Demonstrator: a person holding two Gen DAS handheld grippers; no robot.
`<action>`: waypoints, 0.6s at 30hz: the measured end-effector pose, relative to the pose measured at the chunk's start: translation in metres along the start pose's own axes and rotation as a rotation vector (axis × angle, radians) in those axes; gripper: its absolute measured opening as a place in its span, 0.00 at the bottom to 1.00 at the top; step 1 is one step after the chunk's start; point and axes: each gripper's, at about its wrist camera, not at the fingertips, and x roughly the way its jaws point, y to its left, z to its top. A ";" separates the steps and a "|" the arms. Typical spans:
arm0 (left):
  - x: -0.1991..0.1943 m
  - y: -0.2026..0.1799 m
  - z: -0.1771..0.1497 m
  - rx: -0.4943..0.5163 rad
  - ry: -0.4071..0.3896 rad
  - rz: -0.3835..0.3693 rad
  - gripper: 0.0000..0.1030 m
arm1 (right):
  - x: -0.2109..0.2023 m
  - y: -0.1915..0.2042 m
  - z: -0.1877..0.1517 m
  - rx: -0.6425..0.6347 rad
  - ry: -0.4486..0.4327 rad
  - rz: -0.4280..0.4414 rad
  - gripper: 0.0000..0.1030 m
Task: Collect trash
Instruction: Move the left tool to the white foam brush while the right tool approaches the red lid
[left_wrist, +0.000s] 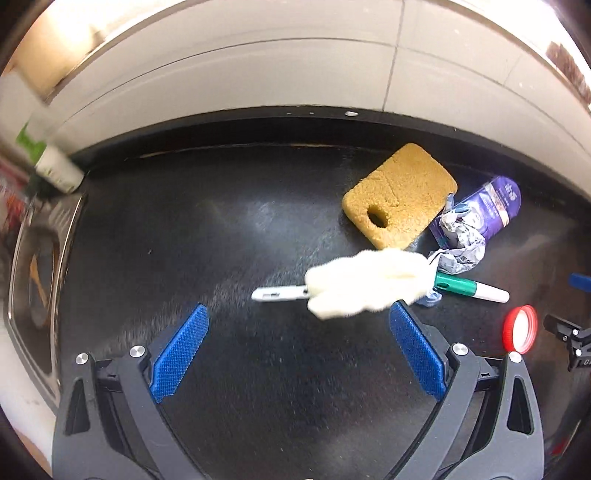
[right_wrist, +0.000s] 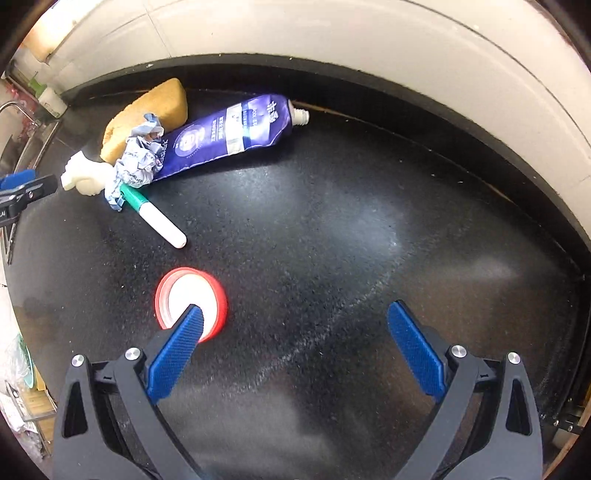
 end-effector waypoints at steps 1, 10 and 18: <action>0.002 -0.002 0.003 0.018 0.007 -0.005 0.93 | 0.003 0.003 0.003 -0.004 0.006 0.002 0.93; 0.020 -0.010 0.023 0.094 0.040 -0.049 0.93 | 0.033 0.020 0.012 -0.003 0.038 -0.019 0.93; 0.030 -0.015 0.035 0.145 0.057 -0.084 0.93 | 0.047 0.024 0.008 -0.007 0.062 -0.073 0.93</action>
